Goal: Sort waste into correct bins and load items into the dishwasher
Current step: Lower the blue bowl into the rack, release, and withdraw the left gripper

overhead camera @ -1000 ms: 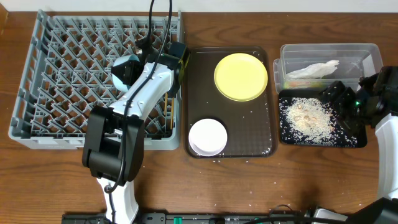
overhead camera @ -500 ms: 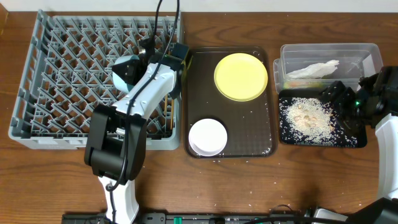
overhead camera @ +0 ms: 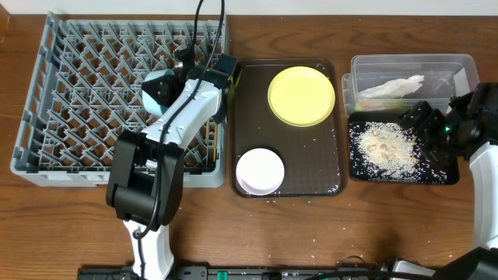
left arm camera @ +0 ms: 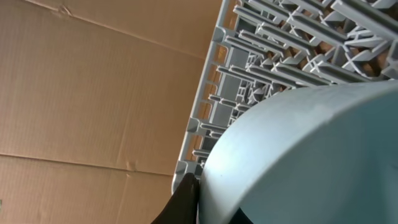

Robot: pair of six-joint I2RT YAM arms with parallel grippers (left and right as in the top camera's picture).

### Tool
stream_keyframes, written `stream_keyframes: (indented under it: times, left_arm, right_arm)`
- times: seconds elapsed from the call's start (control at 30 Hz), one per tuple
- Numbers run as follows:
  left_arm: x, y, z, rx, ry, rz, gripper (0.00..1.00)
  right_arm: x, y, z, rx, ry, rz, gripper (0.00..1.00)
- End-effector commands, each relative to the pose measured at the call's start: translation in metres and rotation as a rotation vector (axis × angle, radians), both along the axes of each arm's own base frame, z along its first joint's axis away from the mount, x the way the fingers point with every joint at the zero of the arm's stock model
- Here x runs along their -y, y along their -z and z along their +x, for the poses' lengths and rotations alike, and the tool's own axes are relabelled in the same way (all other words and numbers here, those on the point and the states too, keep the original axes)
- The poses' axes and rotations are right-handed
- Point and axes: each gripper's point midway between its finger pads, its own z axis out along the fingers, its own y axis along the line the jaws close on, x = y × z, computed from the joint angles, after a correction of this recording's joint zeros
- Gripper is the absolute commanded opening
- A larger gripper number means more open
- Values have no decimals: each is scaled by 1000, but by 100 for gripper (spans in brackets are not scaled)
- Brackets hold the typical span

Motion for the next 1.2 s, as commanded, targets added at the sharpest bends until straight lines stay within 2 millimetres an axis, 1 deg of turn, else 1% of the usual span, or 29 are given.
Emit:
stream_keyframes:
  times: [0.0,0.07,0.2,0.23,0.5,0.6,0.7,0.8,0.93,1.1,1.17]
  left_arm:
    - [14,36,-4,-70,10,-156,12]
    - [20,41,-6,-86,18,-189,17]
    - [35,49,-8,-109,42,-252,17]
    - [40,51,-8,-115,49,-275,22]
    - [82,72,-16,-185,114,-460,34]
    - [94,78,-17,-196,128,-530,36]
    - [106,79,-15,-194,141,-607,38]
    - [115,72,-13,-174,159,-673,42]
    - [129,52,-13,-131,199,-786,46]
    - [161,25,-16,-98,283,-1033,46]
    - [166,16,-18,-93,300,-1096,45]
  right_arm:
    - [-3,0,-1,3,-16,2,99]
    - [-3,0,-1,3,-16,2,99]
    - [-3,0,-1,3,-16,3,99]
    - [-3,0,-1,3,-16,2,99]
    - [-3,0,-1,3,-16,2,99]
    - [-3,0,-1,3,-16,2,99]
    - [-3,0,-1,3,-16,2,99]
    - [-3,0,-1,3,-16,2,99]
    - [-3,0,-1,3,-16,2,99]
    - [-3,0,-1,3,-16,2,99]
    - [-3,0,-1,3,-16,2,99]
